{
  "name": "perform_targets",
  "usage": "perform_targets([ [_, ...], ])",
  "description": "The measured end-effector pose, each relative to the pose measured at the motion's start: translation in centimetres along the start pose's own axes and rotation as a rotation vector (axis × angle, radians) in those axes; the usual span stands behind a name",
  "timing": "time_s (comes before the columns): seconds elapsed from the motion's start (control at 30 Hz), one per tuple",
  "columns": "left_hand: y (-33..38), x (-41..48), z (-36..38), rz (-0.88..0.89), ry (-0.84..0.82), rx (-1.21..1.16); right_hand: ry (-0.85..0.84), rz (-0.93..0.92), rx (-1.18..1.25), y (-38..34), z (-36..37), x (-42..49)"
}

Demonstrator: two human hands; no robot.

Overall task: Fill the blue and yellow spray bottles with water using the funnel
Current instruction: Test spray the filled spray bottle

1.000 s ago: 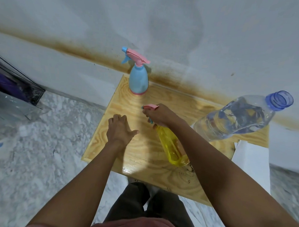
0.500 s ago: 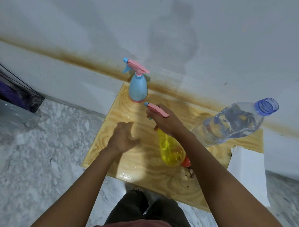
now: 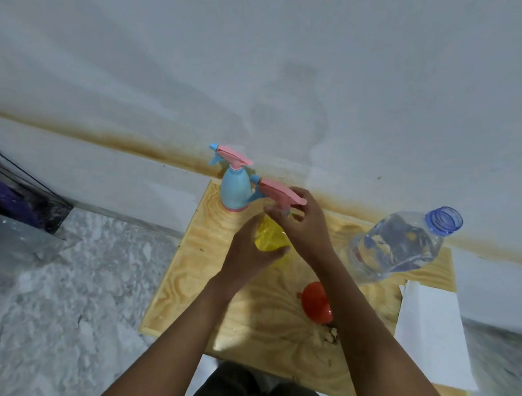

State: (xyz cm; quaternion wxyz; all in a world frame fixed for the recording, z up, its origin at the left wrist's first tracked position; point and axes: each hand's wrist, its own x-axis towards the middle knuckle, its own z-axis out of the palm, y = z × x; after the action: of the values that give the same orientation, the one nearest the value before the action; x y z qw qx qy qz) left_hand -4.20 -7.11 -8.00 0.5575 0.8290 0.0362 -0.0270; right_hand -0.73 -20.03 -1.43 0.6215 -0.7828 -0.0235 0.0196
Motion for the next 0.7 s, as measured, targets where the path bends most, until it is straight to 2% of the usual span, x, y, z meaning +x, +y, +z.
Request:
perform_targets([
  [0.2, -0.8, 5.8, 1.1, -0.017, 0.037, 0.091, 0.15, 0.057, -0.045, 2.1, 0.1, 3.0],
  [0.47, -1.4, 11.2, 2.5, -0.029, 0.108, 0.107, 0.167, 0.111, -0.152, 4.6, 1.1, 8.4],
  [0.7, -1.9, 11.5, 2.9, -0.042, 0.08, 0.101, 0.198, 0.108, -0.246, 5.0, 1.1, 8.7],
])
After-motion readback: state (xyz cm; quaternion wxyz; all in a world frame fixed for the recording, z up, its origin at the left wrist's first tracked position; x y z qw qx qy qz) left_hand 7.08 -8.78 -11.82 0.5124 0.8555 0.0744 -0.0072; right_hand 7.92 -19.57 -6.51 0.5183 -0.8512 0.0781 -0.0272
